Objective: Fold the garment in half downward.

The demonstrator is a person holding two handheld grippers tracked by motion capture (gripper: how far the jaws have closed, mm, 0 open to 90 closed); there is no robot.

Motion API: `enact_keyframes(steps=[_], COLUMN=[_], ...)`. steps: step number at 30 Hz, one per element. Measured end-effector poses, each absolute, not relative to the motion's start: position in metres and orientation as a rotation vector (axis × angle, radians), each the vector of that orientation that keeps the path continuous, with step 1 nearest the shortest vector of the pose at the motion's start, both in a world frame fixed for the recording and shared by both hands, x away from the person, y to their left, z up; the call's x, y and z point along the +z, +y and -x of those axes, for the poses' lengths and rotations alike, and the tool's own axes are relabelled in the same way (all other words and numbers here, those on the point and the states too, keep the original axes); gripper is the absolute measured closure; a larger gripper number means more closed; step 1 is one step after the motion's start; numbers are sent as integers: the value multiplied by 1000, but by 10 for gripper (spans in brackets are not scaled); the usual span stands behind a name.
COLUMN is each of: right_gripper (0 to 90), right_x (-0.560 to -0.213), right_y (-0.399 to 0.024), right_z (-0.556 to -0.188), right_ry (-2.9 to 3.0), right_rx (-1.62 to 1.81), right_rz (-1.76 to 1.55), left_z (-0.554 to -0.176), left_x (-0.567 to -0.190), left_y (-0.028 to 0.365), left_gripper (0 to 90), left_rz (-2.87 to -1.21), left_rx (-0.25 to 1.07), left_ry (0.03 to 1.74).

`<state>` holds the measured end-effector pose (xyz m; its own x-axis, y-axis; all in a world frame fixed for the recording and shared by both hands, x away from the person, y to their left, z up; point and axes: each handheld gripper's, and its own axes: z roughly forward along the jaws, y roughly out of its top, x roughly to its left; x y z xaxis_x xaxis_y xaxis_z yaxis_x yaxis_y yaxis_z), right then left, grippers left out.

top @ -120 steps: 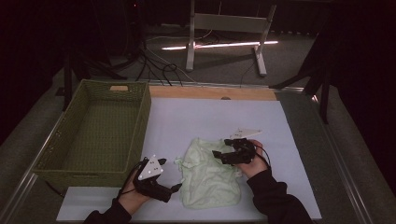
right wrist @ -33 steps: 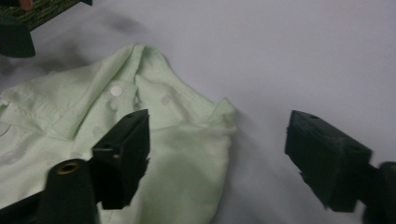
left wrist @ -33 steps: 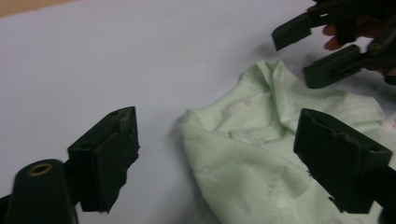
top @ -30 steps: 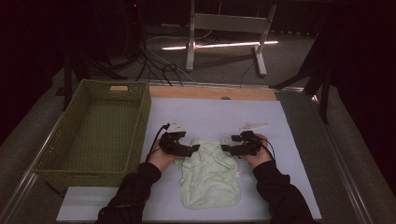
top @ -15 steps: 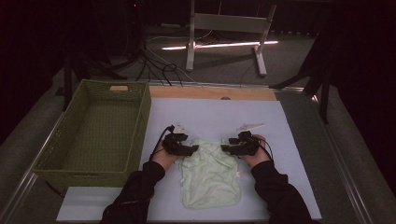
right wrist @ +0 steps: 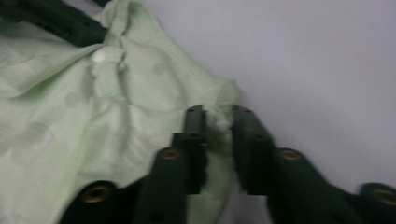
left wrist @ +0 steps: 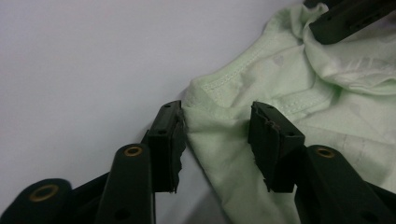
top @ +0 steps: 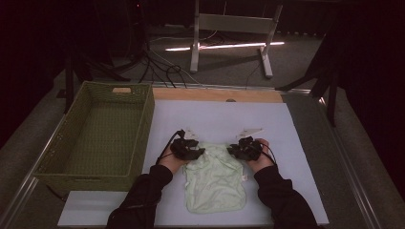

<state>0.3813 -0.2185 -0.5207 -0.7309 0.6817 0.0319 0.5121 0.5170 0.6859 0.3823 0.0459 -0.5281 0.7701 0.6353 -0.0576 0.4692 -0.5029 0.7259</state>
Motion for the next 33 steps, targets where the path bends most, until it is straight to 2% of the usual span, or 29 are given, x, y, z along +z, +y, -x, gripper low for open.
enact_keyframes(steps=[1,3,13,33], right_gripper=[815,841,879,884], right_x=[-520,-520,-520,-495], right_y=[-216,-214,-215,-221], right_z=[-380,-379,-380,-383], right_ry=[2523,2523,2513,2429], right_rx=[1018,1001,1018,1090], right_rz=[-1004,-997,-1017,-1020], left_z=[-382,-382,-379,-376], left_x=[-528,-528,-526,-494], left_y=[46,45,42,43], left_gripper=[585,627,877,892], left_rz=[-2194,-2198,-2189,-2108], left_rx=[278,269,261,390], left_ry=[822,818,830,810])
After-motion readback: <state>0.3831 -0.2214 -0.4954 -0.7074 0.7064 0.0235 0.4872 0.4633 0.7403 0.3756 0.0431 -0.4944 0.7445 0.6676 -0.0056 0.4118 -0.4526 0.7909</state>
